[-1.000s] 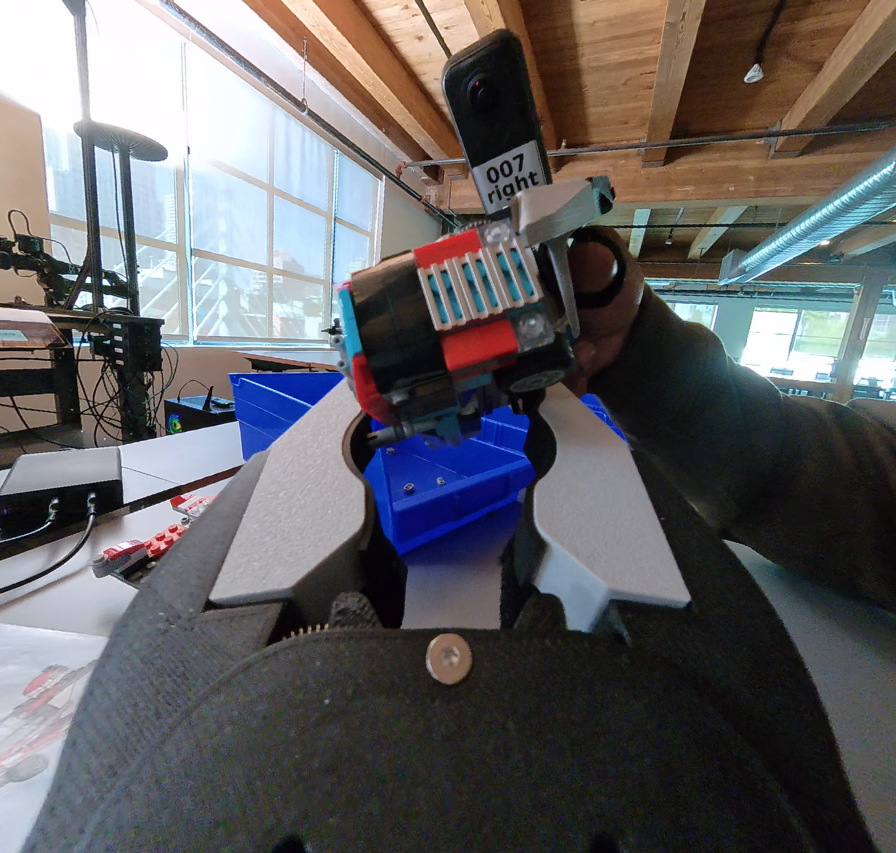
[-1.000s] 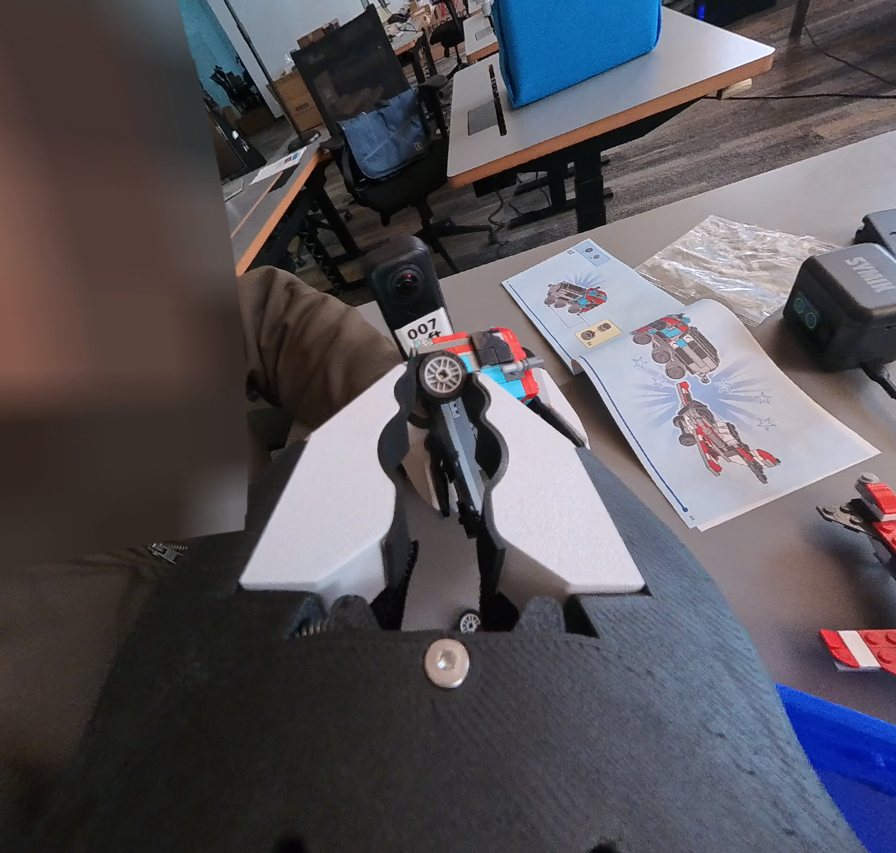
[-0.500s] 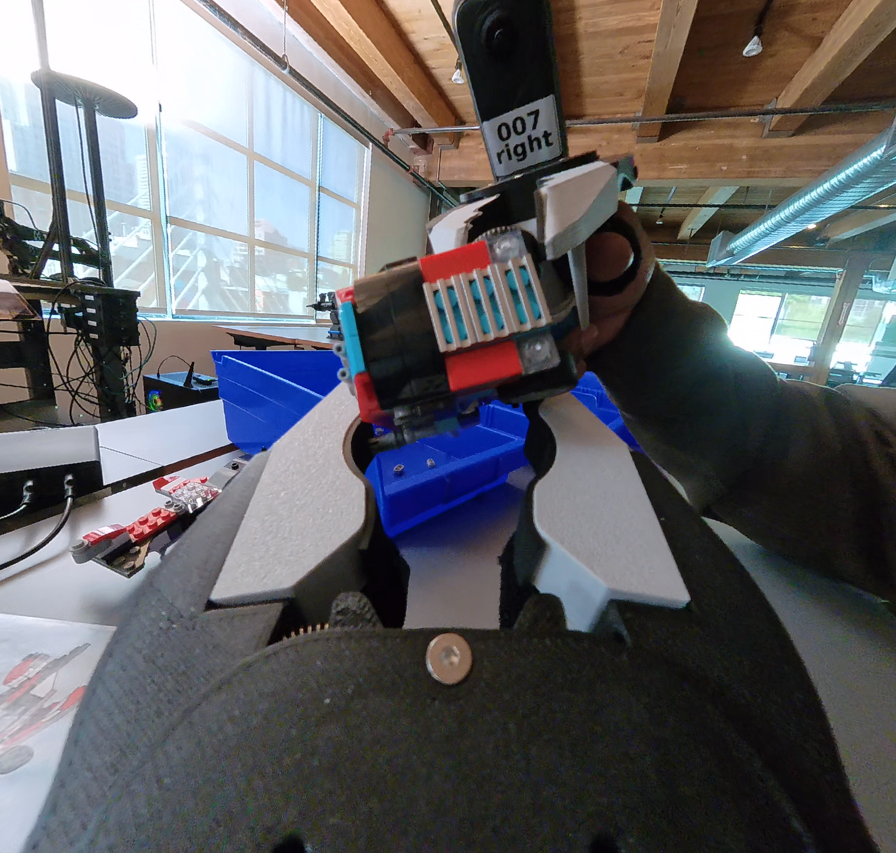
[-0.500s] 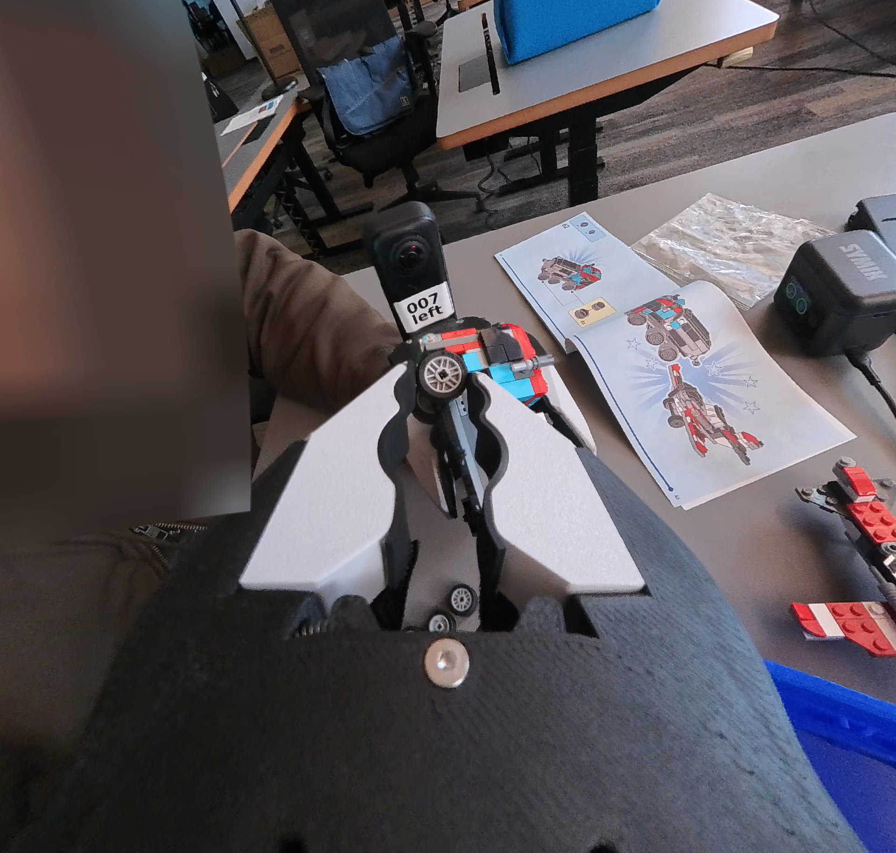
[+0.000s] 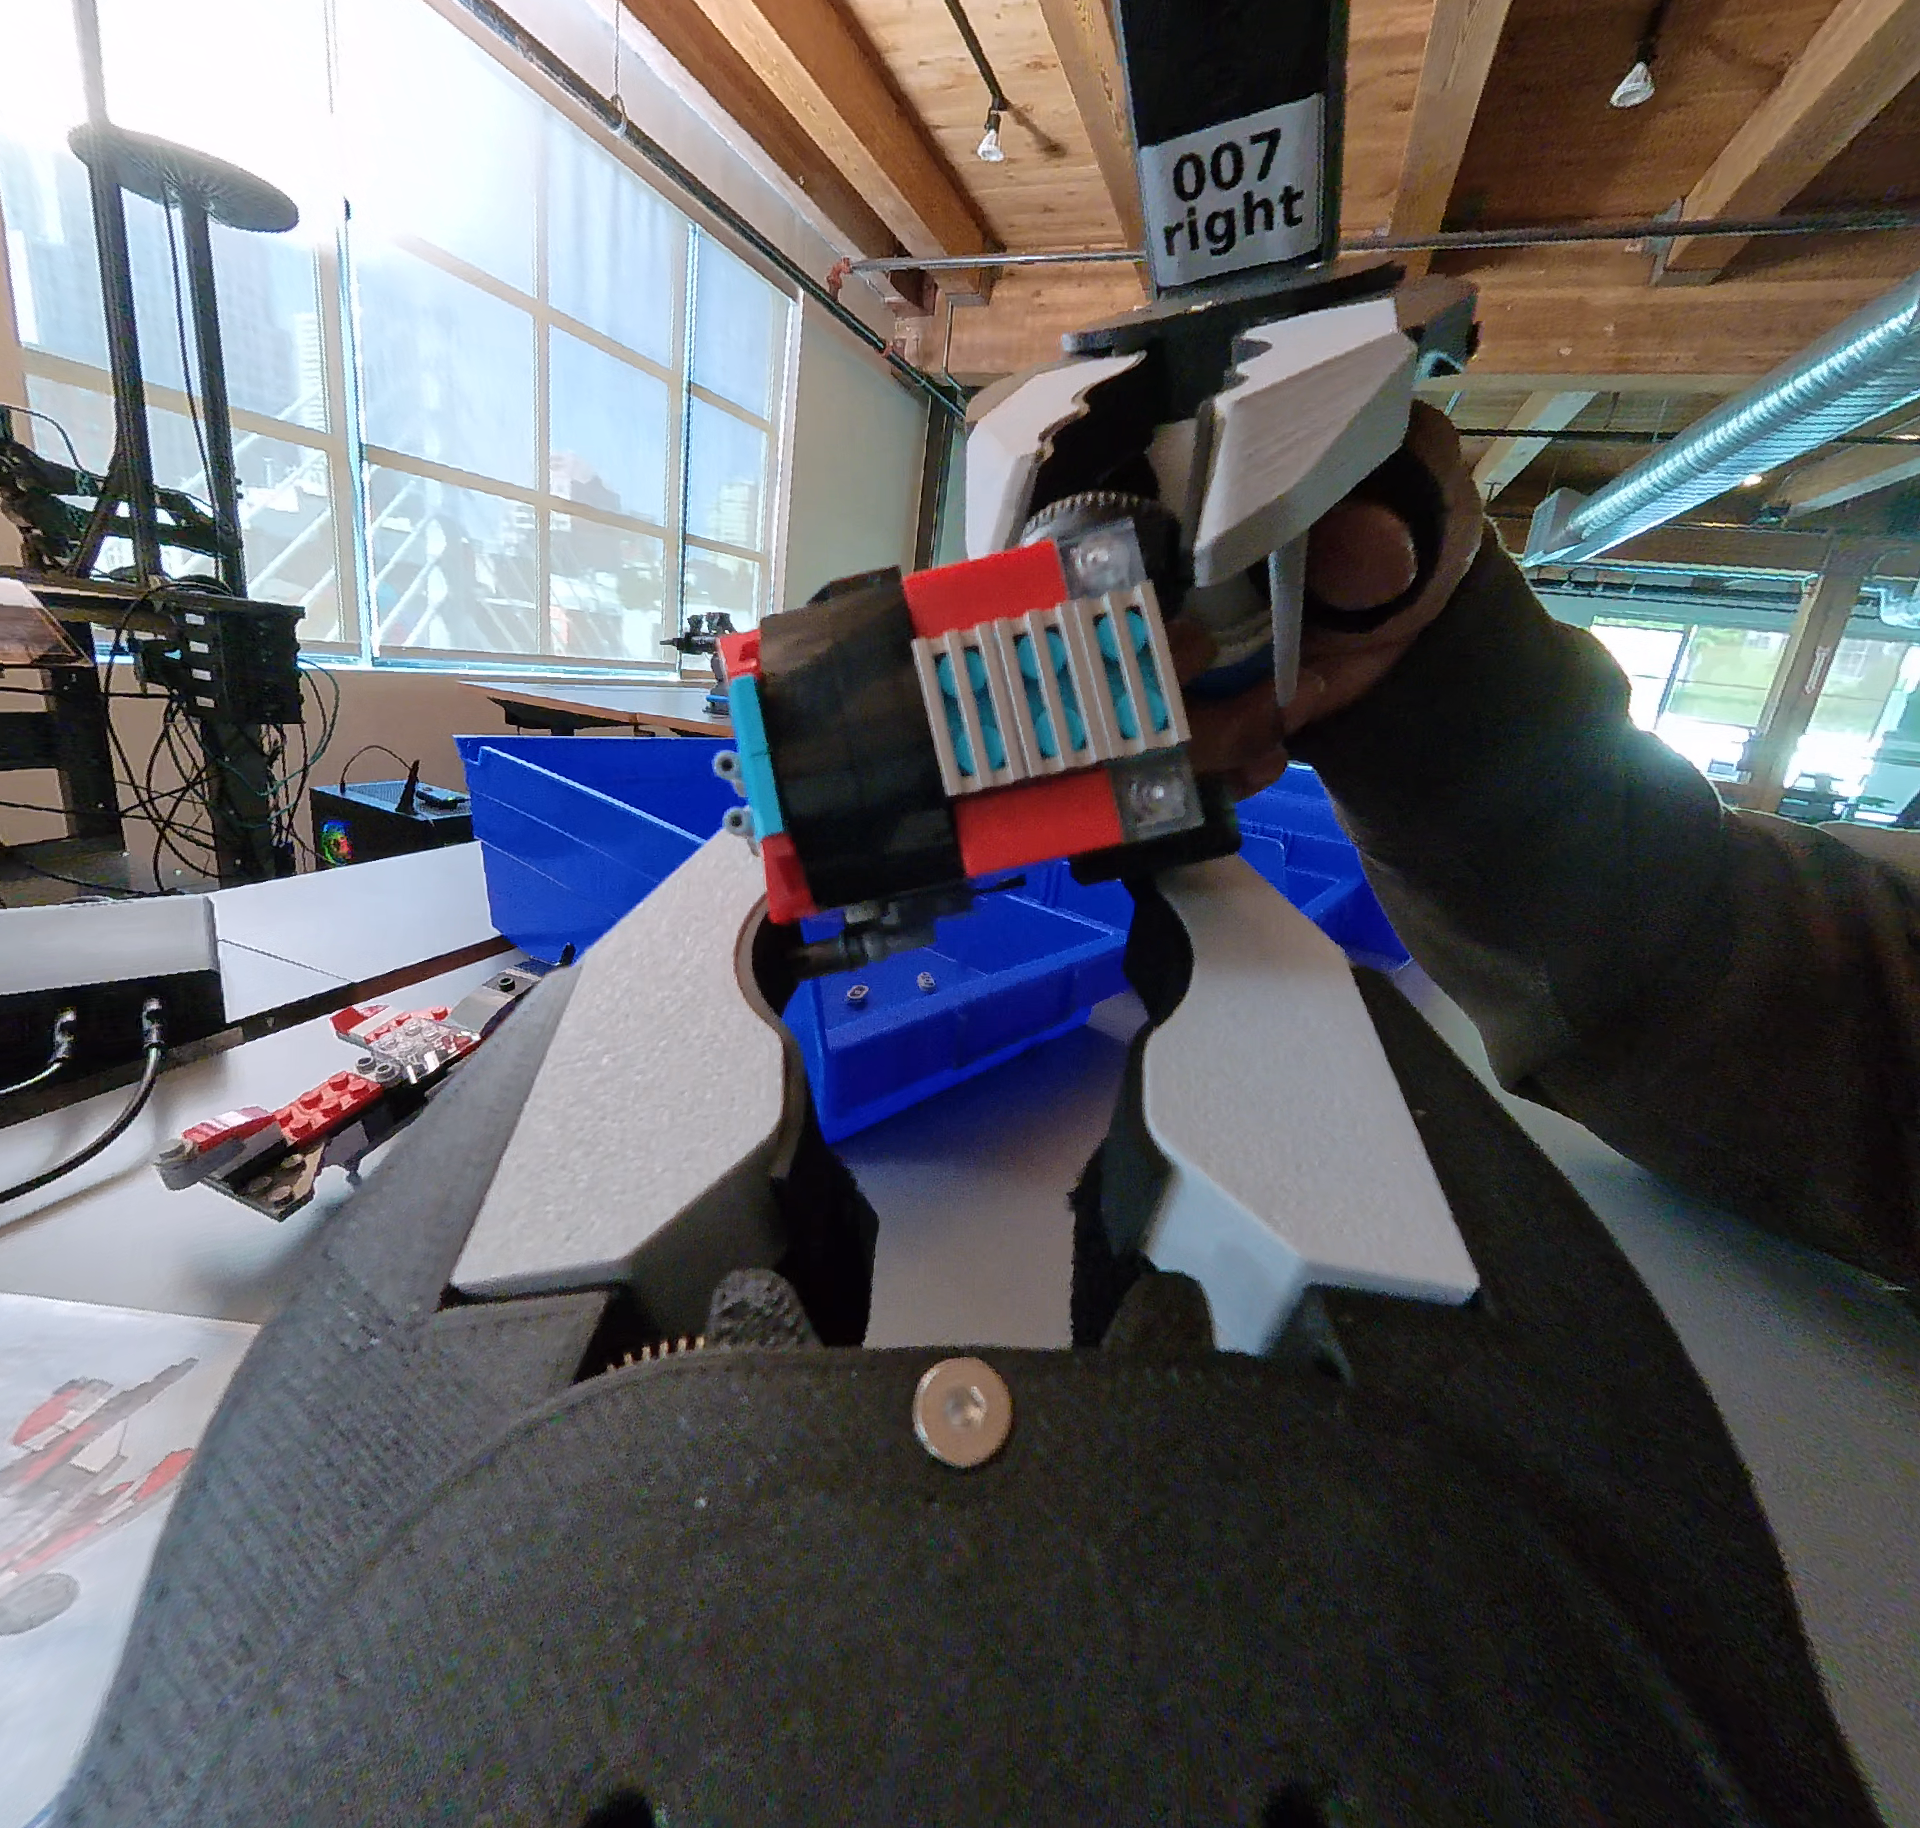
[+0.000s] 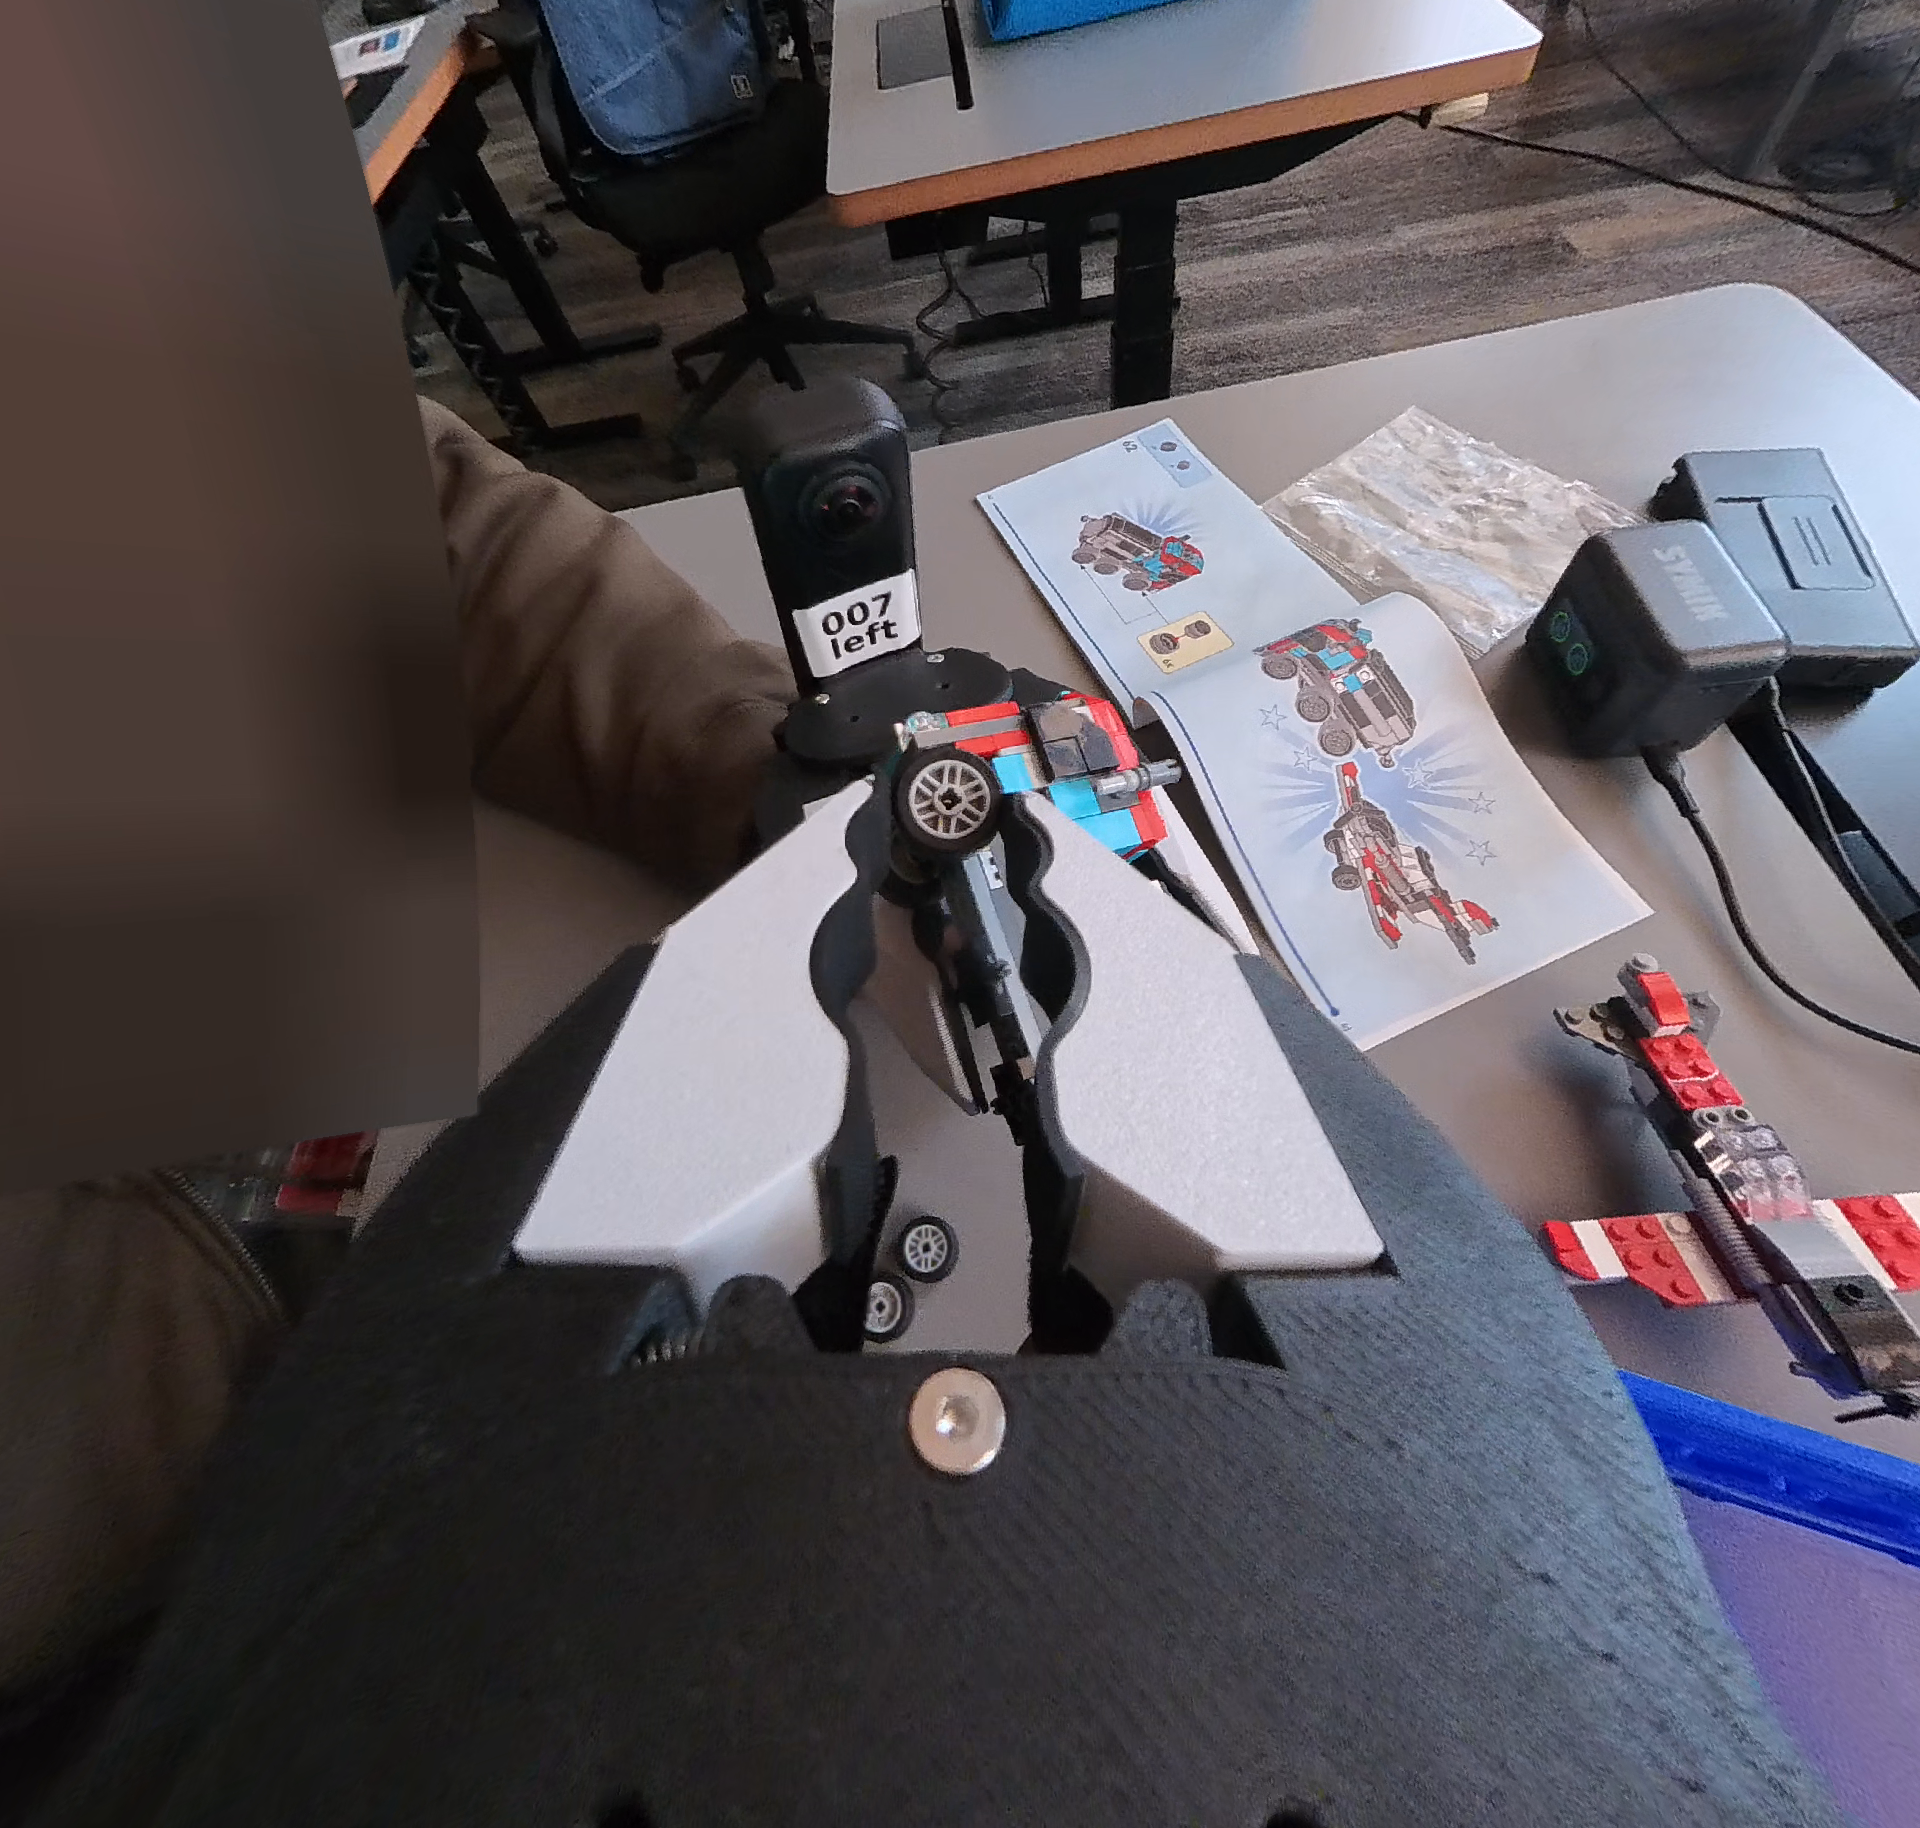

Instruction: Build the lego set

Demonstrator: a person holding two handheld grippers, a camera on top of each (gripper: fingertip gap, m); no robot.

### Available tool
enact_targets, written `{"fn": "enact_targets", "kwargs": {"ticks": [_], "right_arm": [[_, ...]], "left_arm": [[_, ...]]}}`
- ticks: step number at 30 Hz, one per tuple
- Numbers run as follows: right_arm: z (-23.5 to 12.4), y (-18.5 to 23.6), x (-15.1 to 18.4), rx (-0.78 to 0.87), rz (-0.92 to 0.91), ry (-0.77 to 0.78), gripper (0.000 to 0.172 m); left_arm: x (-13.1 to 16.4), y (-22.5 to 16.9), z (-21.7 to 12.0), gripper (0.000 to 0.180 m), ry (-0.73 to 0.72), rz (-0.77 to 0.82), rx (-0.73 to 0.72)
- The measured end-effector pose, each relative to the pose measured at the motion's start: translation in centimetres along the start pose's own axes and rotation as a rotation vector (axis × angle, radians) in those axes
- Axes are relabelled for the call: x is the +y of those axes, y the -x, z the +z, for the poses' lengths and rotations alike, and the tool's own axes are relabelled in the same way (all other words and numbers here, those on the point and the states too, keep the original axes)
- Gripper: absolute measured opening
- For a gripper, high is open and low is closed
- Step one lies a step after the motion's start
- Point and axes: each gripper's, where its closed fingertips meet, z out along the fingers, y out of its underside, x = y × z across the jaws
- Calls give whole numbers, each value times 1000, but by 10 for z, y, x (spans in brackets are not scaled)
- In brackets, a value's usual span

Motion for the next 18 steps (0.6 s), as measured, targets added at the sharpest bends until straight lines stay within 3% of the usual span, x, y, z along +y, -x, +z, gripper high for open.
{"fn": "enact_targets", "kwargs": {"ticks": [18], "right_arm": [[5,-9,2,18,70,-14,22]], "left_arm": [[5,10,-2,61,36,-13,-53]]}}
